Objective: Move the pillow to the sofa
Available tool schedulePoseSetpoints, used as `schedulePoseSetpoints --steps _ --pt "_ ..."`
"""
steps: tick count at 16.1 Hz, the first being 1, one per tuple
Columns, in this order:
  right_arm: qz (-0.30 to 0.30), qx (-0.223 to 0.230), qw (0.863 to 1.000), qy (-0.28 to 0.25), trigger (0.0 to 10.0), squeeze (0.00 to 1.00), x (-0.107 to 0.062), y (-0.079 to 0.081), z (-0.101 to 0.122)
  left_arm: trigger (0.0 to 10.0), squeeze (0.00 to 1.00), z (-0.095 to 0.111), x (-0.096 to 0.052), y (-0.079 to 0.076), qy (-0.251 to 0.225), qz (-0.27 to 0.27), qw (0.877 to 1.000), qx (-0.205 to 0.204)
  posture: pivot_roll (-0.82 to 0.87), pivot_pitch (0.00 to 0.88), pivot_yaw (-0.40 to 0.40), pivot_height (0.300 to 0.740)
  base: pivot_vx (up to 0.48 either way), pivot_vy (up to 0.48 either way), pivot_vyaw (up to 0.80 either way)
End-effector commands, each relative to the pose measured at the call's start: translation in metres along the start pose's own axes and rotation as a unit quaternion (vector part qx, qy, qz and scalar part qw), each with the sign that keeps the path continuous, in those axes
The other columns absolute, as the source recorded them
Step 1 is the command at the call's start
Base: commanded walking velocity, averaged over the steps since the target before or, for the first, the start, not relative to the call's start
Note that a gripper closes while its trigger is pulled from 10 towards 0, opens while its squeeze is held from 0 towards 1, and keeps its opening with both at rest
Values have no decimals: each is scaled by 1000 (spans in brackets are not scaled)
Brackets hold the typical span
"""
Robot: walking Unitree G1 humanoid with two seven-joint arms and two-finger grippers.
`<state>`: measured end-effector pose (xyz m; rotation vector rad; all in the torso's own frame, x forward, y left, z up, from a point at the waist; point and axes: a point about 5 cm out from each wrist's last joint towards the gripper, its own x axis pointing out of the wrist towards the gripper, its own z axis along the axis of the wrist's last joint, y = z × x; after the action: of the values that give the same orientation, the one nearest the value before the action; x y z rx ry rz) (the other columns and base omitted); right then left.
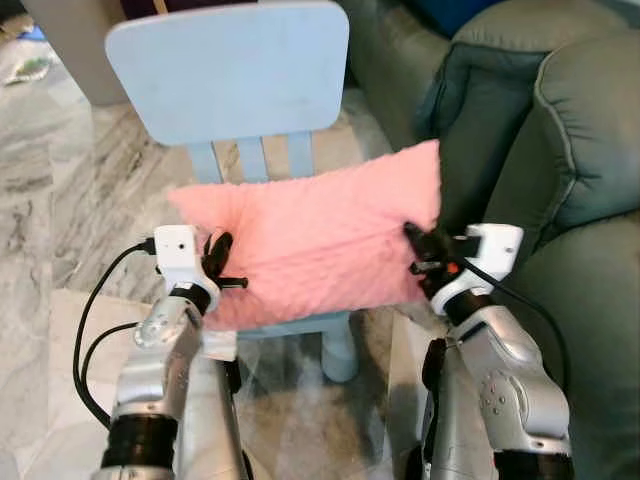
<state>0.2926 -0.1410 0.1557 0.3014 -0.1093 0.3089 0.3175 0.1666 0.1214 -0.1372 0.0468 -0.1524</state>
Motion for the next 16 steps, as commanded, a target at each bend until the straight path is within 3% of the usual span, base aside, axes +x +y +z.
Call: schedulePoseSetpoints --steps 1,6,8,16 --pt "-2 -33 999 -33 10000 0 -2 7 12 10000 0 3 -5 -2 -17 0 999 38 -131 20 73 412 0 0 0" --pt "-54 -62 997 -4 10000 0 -29 -3 -2 10000 0 -21 -35 13 -30 70 989 125 -147 22 69 412 0 0 0" --pt "-64 -67 996 5 10000 0 -30 -3 -4 10000 0 -33 -43 20 -16 80 986 142 -151 21 70 412 0 0 0" --pt "-37 -93 995 -3 10000 0 -17 0 10 10000 0 -25 -32 8 -49 83 988 124 -138 7 29 412 0 0 0"
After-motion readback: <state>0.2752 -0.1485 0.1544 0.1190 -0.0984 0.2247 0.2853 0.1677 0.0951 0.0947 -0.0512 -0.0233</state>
